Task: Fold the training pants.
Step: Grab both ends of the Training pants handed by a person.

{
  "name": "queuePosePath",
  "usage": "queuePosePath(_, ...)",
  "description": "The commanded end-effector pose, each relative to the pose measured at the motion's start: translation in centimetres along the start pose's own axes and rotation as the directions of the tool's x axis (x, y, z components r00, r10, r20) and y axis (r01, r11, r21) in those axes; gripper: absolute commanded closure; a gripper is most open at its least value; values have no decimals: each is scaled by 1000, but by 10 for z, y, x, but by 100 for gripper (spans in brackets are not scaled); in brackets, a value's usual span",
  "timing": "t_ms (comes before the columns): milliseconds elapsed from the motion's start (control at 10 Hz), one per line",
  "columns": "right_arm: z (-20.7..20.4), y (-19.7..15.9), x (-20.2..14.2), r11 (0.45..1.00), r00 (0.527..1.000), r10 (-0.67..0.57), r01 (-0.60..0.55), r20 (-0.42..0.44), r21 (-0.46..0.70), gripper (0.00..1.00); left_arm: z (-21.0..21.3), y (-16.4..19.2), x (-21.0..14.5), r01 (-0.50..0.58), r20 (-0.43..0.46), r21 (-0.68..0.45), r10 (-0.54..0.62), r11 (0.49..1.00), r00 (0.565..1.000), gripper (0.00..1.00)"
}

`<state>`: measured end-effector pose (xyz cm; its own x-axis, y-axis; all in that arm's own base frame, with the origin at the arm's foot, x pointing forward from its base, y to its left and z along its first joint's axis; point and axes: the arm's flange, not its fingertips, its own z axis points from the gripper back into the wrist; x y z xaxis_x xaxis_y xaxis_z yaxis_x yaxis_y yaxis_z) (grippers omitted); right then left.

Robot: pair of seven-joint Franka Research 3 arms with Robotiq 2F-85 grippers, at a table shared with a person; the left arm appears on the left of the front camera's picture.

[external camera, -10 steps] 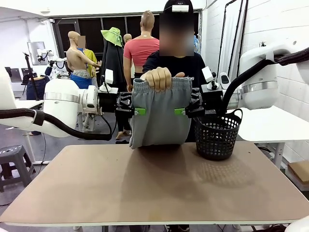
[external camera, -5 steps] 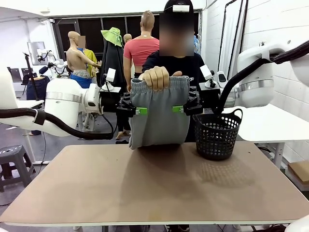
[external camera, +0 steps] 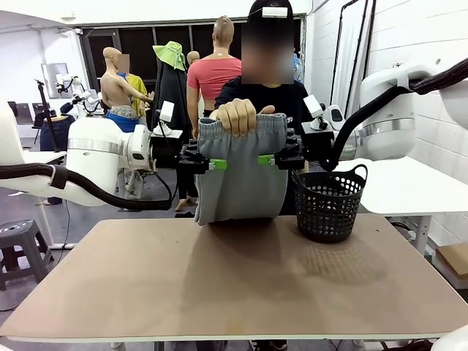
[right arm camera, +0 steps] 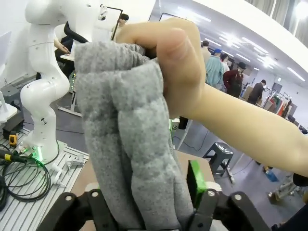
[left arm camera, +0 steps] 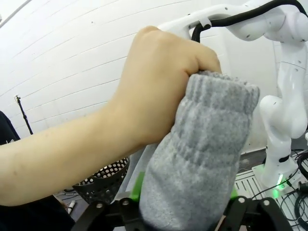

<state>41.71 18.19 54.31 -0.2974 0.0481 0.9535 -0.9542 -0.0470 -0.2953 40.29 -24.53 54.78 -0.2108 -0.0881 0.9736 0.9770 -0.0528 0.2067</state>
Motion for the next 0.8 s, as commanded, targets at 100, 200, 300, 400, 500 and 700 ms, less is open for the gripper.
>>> queuePosePath(100, 3, -1, 0, 998, 999, -52, 52, -8, 20, 88, -5, 4, -10, -17, 20, 57, 16, 998, 1000, 99)
queuePosePath(200, 3, 0, 0, 998, 998, -60, 60, -6, 24, 100, -4, 5, -13, -32, 26, 66, 30, 997, 999, 100)
queuePosePath(300, 4, 0, 1, 997, 998, -70, 70, 2, 33, 100, -3, 8, -16, -44, 31, 71, 41, 997, 999, 100)
queuePosePath(400, 5, 0, 1, 997, 997, -73, 73, 4, 41, 100, -3, 9, -18, -50, 34, 72, 48, 996, 998, 100)
queuePosePath(500, 5, -1, 0, 995, 997, -81, 81, 11, 52, 100, 0, 11, -19, -50, 43, 78, 47, 996, 998, 100)
queuePosePath(700, 3, -3, -2, 994, 995, -98, 98, -11, 55, 100, 4, 14, -19, -37, 51, 83, 33, 996, 998, 100)
